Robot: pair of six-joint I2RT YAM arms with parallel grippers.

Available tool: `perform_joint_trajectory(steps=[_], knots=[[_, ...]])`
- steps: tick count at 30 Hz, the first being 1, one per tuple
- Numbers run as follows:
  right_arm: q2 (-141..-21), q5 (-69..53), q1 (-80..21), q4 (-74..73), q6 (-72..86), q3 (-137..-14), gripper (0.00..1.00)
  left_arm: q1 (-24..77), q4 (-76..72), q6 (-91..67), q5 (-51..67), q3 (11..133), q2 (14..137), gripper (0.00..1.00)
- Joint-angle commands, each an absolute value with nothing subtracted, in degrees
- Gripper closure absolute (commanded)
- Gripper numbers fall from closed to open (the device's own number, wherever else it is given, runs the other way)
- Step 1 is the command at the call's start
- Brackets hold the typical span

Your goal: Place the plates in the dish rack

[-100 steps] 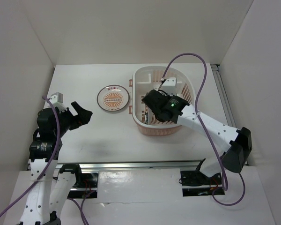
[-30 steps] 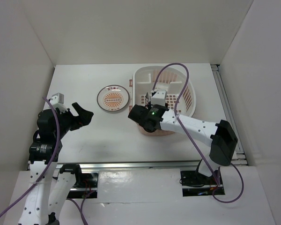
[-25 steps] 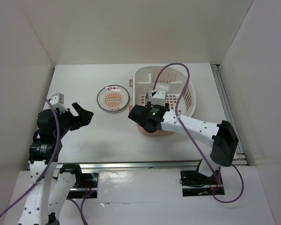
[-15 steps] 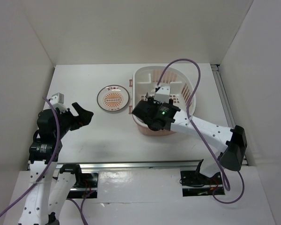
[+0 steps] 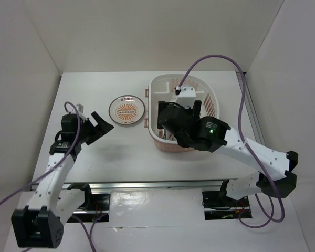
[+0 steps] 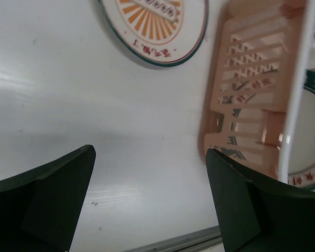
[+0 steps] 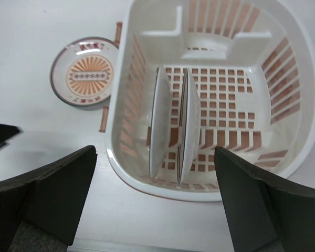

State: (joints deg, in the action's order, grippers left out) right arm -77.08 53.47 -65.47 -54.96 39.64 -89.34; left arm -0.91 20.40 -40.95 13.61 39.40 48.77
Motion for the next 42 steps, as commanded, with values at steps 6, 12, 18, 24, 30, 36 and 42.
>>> perform_joint_trajectory(steps=[6, 12, 18, 24, 30, 36, 42], knots=[[-70.41, 41.42, -66.8, -41.15, 19.7, -90.02, 0.0, -0.7, -16.67, -60.37, 16.96, 28.65, 74.24, 0.0], [-65.04, 39.02, -67.32, -39.81, 19.16, -87.02, 0.0, -0.7, -33.11, -64.59, 16.96, 27.51, 86.12, 0.0], [-65.04, 38.5, -67.32, -39.81, 18.02, -85.35, 0.0, -0.7, -41.56, -67.93, 16.44, 30.22, 98.16, 0.01], [-65.65, 37.97, -67.32, -37.98, 16.44, -84.81, 0.0, -0.7, -45.09, -71.19, 15.91, 32.69, 106.95, 0.3], [-65.65, 36.56, -67.32, -36.13, 16.44, -83.67, 0.0, -1.23, -44.03, -71.72, 15.91, 34.8, 109.42, 0.56], [-65.65, 34.72, -67.32, -34.89, 16.44, -82.44, 0.0, -1.85, -33.94, -71.02, 14.93, 40.33, 110.47, 1.0], [-65.65, 36.73, -67.32, -34.28, 15.83, -80.6, 0.0, -4.57, -23.06, -67.51, 13.11, 40.17, 101.63, 1.0]])
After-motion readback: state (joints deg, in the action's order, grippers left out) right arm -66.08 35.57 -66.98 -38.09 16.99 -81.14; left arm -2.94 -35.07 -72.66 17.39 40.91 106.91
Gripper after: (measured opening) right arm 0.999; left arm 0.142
